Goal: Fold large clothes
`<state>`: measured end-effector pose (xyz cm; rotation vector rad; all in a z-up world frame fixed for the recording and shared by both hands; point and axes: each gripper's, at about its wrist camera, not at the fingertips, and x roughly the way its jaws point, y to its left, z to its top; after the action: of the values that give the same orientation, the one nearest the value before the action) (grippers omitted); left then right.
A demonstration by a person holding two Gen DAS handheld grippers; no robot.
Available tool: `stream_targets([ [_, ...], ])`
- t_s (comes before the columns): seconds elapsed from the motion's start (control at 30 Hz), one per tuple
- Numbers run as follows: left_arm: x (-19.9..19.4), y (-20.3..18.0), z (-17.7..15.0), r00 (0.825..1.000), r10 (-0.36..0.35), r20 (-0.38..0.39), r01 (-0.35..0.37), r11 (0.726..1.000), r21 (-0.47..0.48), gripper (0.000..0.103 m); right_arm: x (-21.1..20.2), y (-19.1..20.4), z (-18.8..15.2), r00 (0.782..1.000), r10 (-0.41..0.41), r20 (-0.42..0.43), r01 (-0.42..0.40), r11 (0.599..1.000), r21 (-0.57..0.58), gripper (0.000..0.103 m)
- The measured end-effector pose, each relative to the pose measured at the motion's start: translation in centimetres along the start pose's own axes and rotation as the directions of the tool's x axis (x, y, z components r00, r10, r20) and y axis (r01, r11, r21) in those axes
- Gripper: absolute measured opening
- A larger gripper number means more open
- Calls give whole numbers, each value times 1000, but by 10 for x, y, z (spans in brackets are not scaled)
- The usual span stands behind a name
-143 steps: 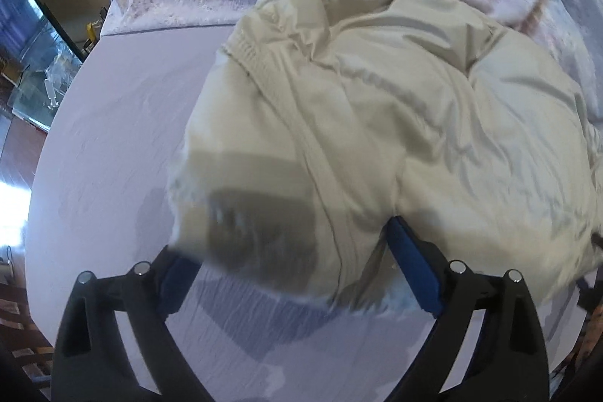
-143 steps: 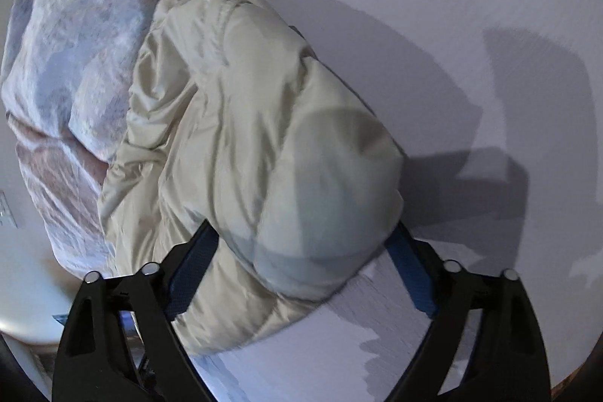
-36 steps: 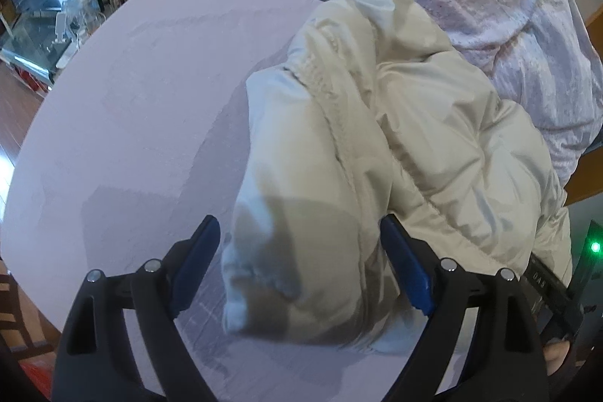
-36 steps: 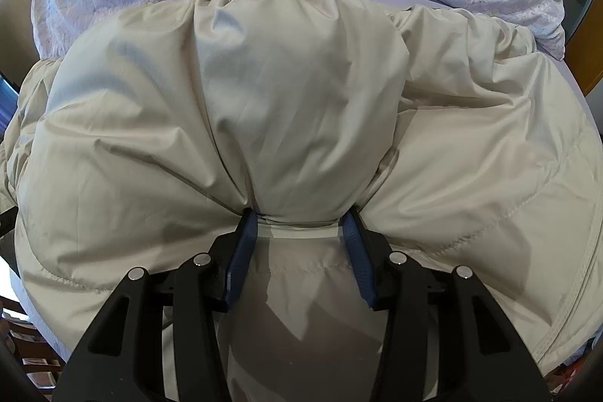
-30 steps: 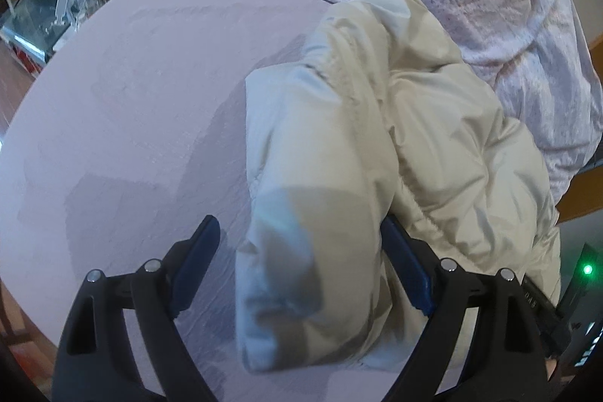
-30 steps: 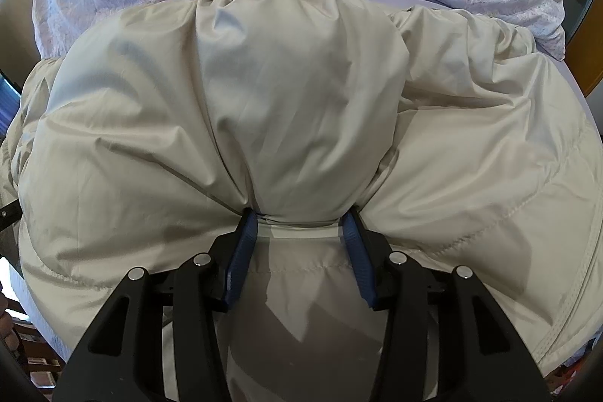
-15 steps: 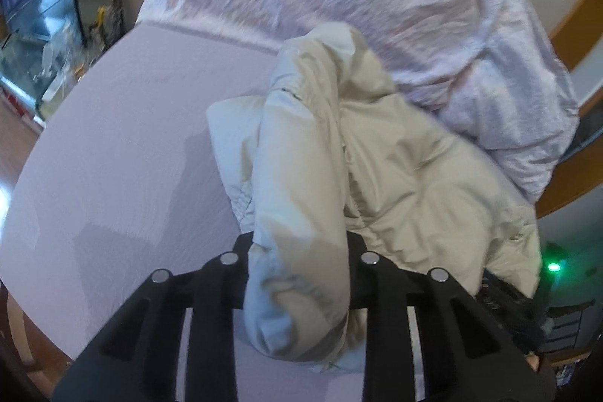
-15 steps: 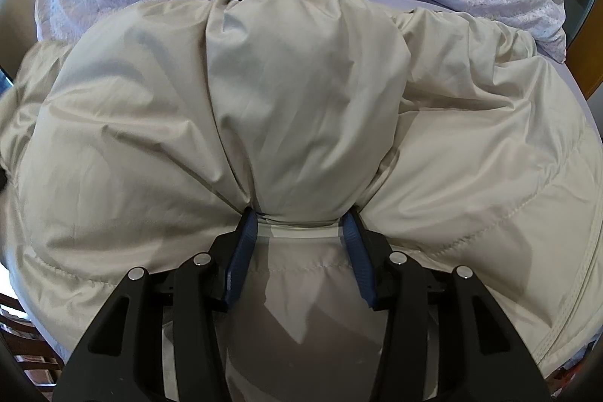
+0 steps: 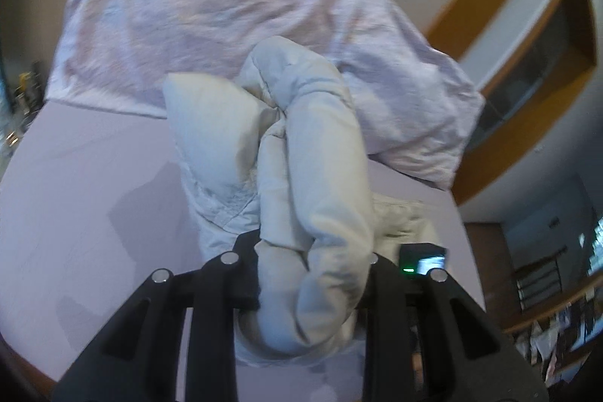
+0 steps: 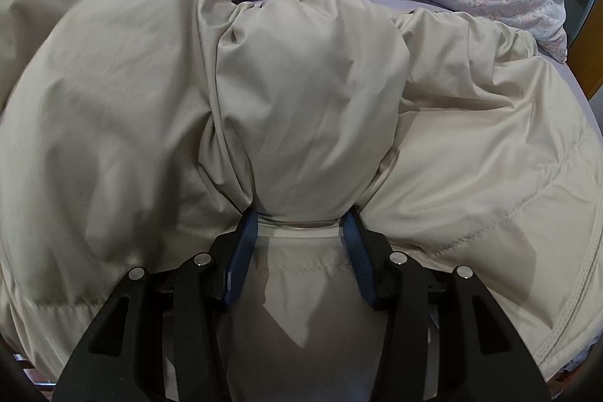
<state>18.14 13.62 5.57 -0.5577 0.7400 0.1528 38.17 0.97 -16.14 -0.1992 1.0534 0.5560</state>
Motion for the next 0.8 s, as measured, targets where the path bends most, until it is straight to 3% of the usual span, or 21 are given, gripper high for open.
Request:
stream_targets([
  [0.13, 10, -36, -4, 998, -65, -21, 66, 997, 42, 26, -2, -4, 0, 1000, 24, -1, -24, 1000, 8, 49],
  [0.47, 40, -86, -17, 993, -98, -70, 105, 988, 114, 28, -25, -45, -5, 989, 148, 10, -148, 985, 90, 49],
  [0.8, 67, -133, -27, 984, -128, -121, 148, 974, 169, 29, -75, -95, -26, 988, 120, 93, -129, 987, 100, 49],
])
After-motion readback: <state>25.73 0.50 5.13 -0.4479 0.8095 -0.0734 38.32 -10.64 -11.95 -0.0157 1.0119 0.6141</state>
